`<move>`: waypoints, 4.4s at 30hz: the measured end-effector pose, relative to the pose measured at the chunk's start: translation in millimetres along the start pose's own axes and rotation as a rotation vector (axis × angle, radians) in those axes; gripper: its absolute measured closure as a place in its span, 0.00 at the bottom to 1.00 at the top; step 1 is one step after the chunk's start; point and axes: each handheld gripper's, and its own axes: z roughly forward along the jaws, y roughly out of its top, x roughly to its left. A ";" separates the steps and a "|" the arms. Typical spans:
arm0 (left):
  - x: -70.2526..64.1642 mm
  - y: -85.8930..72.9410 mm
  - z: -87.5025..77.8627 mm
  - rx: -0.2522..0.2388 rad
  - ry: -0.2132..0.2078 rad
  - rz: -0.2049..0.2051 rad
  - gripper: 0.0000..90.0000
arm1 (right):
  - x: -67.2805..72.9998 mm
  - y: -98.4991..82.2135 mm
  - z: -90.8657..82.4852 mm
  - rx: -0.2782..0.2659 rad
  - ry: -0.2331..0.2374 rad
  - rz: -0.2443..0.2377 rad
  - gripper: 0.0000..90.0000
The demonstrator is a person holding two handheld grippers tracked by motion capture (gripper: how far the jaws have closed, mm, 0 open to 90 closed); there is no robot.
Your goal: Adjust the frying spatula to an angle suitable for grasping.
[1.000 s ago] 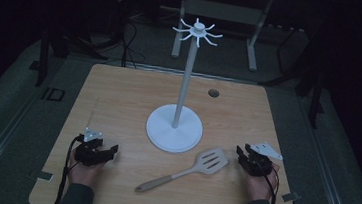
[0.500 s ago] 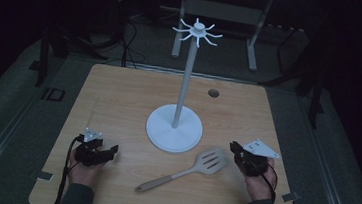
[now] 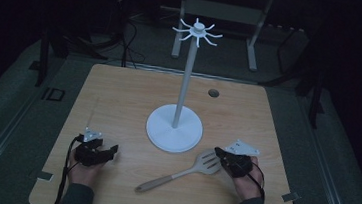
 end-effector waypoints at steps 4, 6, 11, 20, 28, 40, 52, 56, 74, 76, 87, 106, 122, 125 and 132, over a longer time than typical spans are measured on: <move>0.2 0.0 0.2 0.002 0.000 0.001 0.37 | 1.4 -4.3 3.7 0.028 0.008 0.000 1.00; 0.2 0.0 0.2 0.002 0.000 0.001 0.37 | 1.0 -6.5 4.0 0.041 0.008 -0.004 1.00; 0.1 0.0 0.2 0.004 0.001 0.003 0.37 | -0.9 -11.1 4.4 0.060 0.014 0.002 1.00; 0.1 0.0 0.2 0.003 0.001 0.001 0.37 | -1.6 -8.3 6.4 0.060 0.008 -0.001 1.00; 0.2 0.0 0.1 0.002 0.000 0.001 0.37 | -0.5 -10.4 7.8 0.087 -0.001 -0.015 1.00; -0.1 0.0 0.6 0.005 0.001 0.002 0.37 | 6.9 -24.1 -3.2 0.150 -0.001 -0.036 1.00; -0.4 -0.1 0.7 0.008 0.002 0.004 0.37 | 26.0 -38.4 -24.1 0.210 0.059 -0.078 1.00; -0.5 -0.1 0.4 0.006 0.002 0.004 0.37 | 35.3 -43.2 -29.2 0.219 0.084 -0.082 1.00; -0.5 -0.1 0.1 0.004 0.001 0.004 0.37 | 64.4 -34.6 -36.0 0.211 0.182 -0.114 0.95; -0.7 -0.1 0.5 0.006 0.002 0.005 0.37 | 66.4 -29.6 -32.7 0.207 0.184 -0.127 0.94; -0.5 0.3 0.5 0.005 -0.001 0.006 0.37 | 69.6 25.9 16.5 0.224 0.147 -0.148 0.80; 0.3 0.6 0.2 -0.002 -0.005 -0.001 0.37 | 64.6 41.6 70.0 0.379 0.154 -0.131 0.86; -0.5 0.5 1.7 0.007 -0.004 0.003 0.37 | 32.8 40.2 69.1 0.387 0.149 -0.057 0.80; -0.2 0.7 1.5 0.006 -0.005 0.003 0.37 | 35.0 47.1 75.7 0.401 0.146 -0.065 0.81; 0.1 0.8 1.2 0.002 -0.004 0.001 0.37 | 41.8 54.9 84.9 0.437 0.109 -0.084 0.81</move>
